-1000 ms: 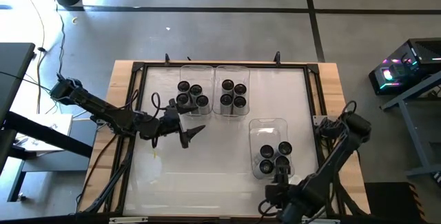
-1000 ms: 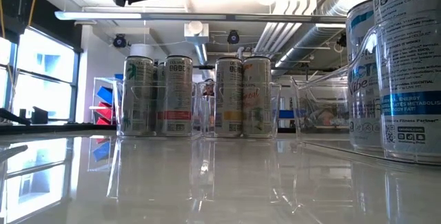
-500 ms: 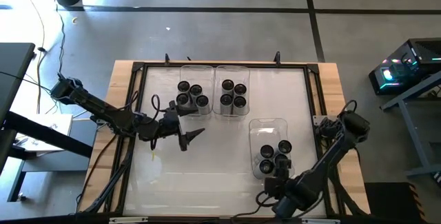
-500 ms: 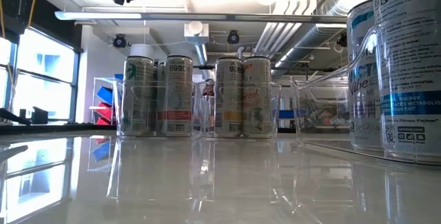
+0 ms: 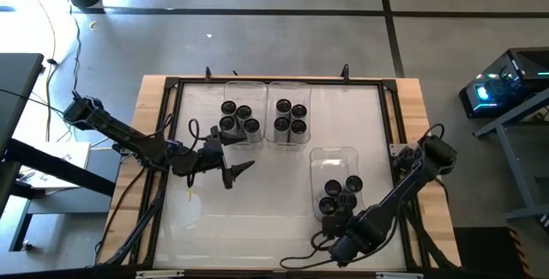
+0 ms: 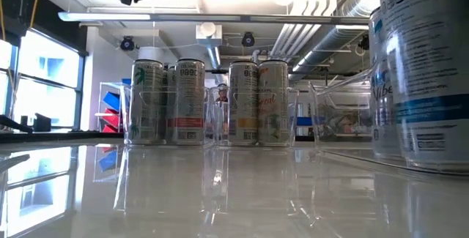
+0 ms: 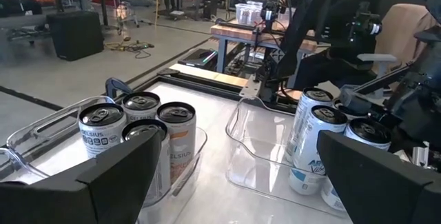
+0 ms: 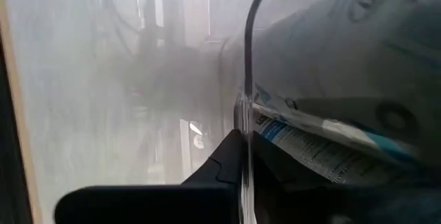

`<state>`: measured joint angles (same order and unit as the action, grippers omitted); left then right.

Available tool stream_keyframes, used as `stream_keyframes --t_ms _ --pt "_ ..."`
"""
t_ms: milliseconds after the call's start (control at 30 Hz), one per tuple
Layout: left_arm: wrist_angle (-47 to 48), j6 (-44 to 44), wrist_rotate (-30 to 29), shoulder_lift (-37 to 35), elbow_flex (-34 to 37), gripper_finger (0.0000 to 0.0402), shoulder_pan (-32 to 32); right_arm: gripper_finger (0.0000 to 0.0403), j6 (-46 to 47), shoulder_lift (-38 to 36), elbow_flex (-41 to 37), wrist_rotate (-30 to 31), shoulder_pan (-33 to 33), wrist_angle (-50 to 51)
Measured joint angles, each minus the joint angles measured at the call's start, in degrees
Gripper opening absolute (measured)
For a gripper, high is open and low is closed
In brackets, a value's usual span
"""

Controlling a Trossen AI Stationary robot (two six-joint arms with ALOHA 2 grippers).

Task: Sort soda cans
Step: Move the transparent bins to the top center of the table

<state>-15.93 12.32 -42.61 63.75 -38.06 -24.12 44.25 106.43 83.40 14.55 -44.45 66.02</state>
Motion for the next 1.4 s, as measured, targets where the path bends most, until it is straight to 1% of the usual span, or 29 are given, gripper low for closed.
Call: stream_keyframes --t_ms 167,467,767,1133,1267,1400 --pt "0.68 0.04 0.00 0.00 0.00 0.0384 0.00 0.0003 -2.08 -0.27 -1.34 1.46 1.54 0.24" --pt "1.10 0.09 0.00 0.00 0.00 0.0384 0.00 0.0000 -4.48 -0.51 -2.97 1.92 3.97 2.57" --pt "1.23 0.13 0.00 0.00 0.00 0.0384 0.00 0.0000 -8.64 -4.68 -3.30 3.69 7.81 4.92" --pt "1.49 0.13 0.00 0.00 0.00 0.0384 0.00 0.0000 -16.26 -8.90 -12.53 3.92 13.77 -0.91" --pt "1.51 0.15 0.00 0.00 0.00 0.0384 0.00 0.0000 -18.94 -10.03 -14.37 3.94 16.07 -2.19" --pt "1.51 0.15 0.00 0.00 0.00 0.0384 0.02 0.0000 -22.63 -10.73 -14.61 4.31 18.79 -2.54"
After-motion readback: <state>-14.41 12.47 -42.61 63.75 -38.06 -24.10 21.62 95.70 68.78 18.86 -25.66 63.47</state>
